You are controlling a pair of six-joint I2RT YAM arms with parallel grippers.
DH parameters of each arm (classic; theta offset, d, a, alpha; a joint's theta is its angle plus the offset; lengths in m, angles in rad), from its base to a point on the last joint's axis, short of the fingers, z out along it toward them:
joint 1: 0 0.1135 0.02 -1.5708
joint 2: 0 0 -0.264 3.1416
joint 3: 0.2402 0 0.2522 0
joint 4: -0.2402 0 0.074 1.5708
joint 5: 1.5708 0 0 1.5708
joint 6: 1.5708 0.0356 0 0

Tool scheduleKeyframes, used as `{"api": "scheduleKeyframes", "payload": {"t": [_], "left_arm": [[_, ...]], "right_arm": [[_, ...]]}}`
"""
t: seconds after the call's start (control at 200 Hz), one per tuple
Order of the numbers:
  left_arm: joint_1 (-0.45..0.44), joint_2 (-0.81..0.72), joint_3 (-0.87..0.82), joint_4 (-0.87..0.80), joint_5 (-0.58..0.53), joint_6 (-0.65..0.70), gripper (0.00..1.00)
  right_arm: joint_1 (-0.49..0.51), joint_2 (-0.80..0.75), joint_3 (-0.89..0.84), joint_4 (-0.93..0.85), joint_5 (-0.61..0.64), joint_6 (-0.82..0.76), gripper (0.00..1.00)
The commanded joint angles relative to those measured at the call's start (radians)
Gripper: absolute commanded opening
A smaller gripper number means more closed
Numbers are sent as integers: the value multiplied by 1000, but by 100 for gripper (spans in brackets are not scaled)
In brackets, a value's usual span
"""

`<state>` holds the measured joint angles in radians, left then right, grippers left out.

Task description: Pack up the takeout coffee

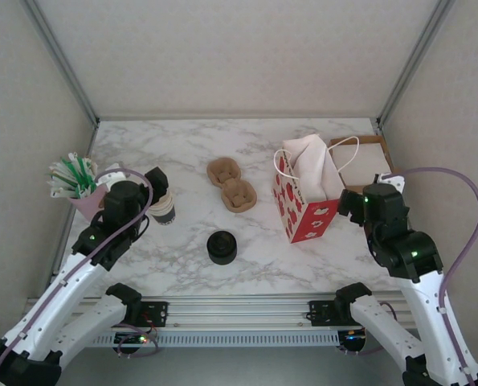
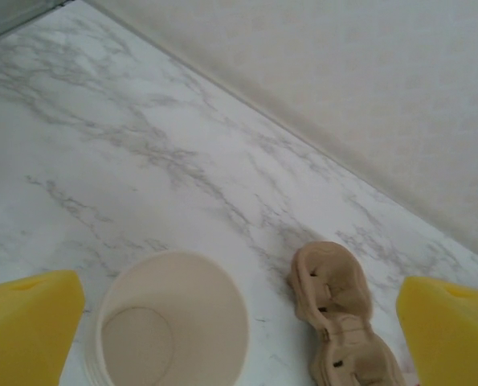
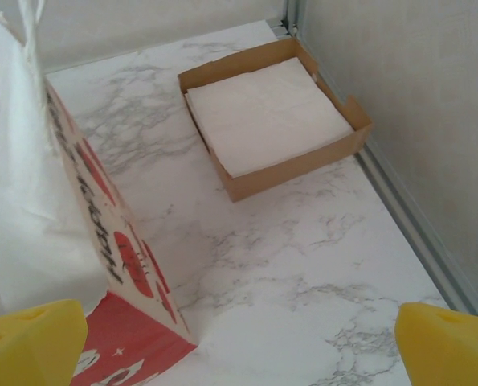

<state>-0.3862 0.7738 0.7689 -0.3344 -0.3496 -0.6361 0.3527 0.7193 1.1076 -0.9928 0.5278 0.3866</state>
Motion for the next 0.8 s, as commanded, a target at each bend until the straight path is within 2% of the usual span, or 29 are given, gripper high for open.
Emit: {"api": "scheduleKeyframes", "payload": {"t": [0.0,0.22,0.355,0.571,0.796], "left_arm": [[40,23,-17,13,-17,-5,100],[120,57,-34,75,-23,11,100],[170,62,-66,125,-35,35,100],[243,73,-142,202,-5,50,100],[321,101,-238,284,69,55,100]], "right_arm": [[-66,22,4,57,-1,-31,99],[-397,57,-14,129,-276,-46,99],[-516,43,-63,188,-314,3,99],[-668,2,-183,304,-364,82,99],[-700,-68,-347,436,-371,115,99]]}}
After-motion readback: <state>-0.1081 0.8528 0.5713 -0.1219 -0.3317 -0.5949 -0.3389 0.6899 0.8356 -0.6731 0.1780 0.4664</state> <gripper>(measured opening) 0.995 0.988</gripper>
